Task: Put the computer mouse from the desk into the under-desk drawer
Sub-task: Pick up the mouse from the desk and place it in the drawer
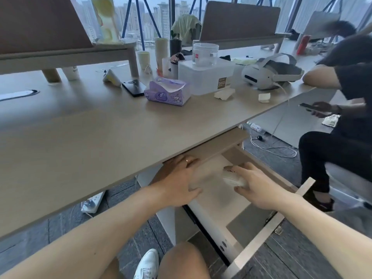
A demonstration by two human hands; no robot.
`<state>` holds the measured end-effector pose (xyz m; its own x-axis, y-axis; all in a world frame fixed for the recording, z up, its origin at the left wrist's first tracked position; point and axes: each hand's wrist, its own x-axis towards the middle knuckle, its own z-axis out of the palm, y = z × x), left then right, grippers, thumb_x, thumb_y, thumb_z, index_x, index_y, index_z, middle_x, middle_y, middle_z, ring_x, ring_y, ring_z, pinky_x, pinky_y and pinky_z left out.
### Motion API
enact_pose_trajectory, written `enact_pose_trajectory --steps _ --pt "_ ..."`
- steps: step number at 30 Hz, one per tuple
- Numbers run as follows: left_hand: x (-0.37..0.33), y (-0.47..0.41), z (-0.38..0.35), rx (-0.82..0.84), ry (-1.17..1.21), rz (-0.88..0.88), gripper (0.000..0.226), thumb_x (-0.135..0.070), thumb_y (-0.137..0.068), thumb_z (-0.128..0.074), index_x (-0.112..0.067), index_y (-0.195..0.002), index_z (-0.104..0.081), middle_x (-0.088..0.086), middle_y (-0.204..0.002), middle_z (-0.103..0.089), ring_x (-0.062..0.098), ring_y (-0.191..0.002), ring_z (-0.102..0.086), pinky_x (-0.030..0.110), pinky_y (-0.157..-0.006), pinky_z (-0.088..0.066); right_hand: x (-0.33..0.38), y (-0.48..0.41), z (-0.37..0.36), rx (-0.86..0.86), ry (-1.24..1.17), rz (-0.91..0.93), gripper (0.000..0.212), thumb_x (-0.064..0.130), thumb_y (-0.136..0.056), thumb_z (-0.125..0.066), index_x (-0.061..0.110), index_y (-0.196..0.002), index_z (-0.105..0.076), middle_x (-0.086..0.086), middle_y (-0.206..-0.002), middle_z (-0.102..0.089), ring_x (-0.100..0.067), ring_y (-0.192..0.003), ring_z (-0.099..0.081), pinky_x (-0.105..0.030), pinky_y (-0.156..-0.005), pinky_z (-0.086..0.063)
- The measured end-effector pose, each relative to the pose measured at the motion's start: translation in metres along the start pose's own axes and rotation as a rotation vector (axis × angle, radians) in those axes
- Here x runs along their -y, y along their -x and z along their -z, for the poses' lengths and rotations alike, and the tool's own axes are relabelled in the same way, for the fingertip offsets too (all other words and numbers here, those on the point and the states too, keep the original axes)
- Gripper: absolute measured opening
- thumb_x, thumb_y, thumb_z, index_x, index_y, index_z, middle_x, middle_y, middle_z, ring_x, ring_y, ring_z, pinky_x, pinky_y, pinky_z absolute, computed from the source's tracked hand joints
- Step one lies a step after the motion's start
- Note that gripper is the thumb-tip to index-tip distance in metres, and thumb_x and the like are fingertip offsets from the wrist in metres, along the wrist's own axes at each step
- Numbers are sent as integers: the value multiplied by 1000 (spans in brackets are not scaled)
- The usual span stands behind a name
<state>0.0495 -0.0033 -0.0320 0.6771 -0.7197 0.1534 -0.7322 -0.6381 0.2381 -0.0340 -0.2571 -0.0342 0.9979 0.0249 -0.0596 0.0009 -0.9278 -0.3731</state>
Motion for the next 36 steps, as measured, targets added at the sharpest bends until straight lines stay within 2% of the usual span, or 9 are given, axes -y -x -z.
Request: enact_pose_trajectory --steps 4,7,11,17,20,27,30,32,36 --pt "2 -3 -7 -70 -48 -13 75 -59 -81 -61 -28 -146 -40 -9 -148 -40 15 -132 -37 34 -104 -41 -2 -18 -20 132 130 -50 53 22 -86 -59 34 -136 -45 -4 -113 -42 -31 -106 -57 -31 -90 -45" --pt "3 -4 -11 -128 -40 -7 73 -58 -81 -64 -28 -145 -43 -12 -145 -42 12 -129 -39 32 -98 -43 0 -31 -35 200 181 -36 48 21 -83 -57 41 -125 -44 -8 -115 -42 -35 -103 -57 -43 -86 -52" --pt "5 -3 -15 -161 -57 -3 72 -57 -80 -64 -28 -143 -46 -12 -139 -46 11 -124 -42 31 -89 -47 -2 -37 -46 217 182 0 38 9 -83 -52 36 -108 -44 -7 -107 -39 -25 -85 -47 -33 -71 -42" --pt "7 -5 -16 -187 -53 8 67 -53 -79 -63 -26 -139 -51 -10 -131 -52 13 -117 -49 33 -83 -48 -16 -41 -62 205 270 -37 46 16 -89 -55 31 -131 -43 -8 -113 -39 -25 -86 -45 -35 -77 -46" --pt "7 -4 -18 -200 -50 11 67 -52 -78 -63 -25 -138 -53 -9 -129 -54 14 -115 -49 34 -82 -47 -20 -40 -68 162 253 -44 44 20 -89 -55 27 -132 -45 -9 -112 -40 -25 -85 -45 -34 -76 -44" --pt "7 -3 -17 -196 -52 29 66 -52 -79 -63 -25 -138 -53 -10 -129 -53 14 -115 -49 35 -84 -47 -16 -41 -67 167 252 -92 67 32 -85 -66 29 -144 -34 -10 -128 -38 -33 -113 -52 -37 -87 -47" --pt "7 -3 -18 -184 -52 31 65 -52 -80 -63 -25 -138 -52 -10 -130 -53 14 -116 -49 35 -85 -46 -12 -38 -55 126 181 -144 81 49 -82 -66 31 -149 -25 -9 -137 -38 -34 -121 -52 -37 -93 -47" --pt "6 -3 -18 -173 -49 40 66 -53 -80 -63 -26 -139 -52 -10 -131 -52 13 -116 -49 34 -85 -46 -6 -29 -38 64 152 -170 79 58 -82 -61 34 -149 -25 -6 -141 -40 -32 -123 -51 -42 -94 -48" --pt "0 -2 -15 -146 -43 68 71 -61 -80 -60 -27 -142 -49 -11 -134 -50 13 -121 -44 33 -90 -40 2 19 -12 -243 101 -120 65 57 -88 -54 27 -144 -39 0 -139 -49 -22 -127 -45 -40 -102 -42"
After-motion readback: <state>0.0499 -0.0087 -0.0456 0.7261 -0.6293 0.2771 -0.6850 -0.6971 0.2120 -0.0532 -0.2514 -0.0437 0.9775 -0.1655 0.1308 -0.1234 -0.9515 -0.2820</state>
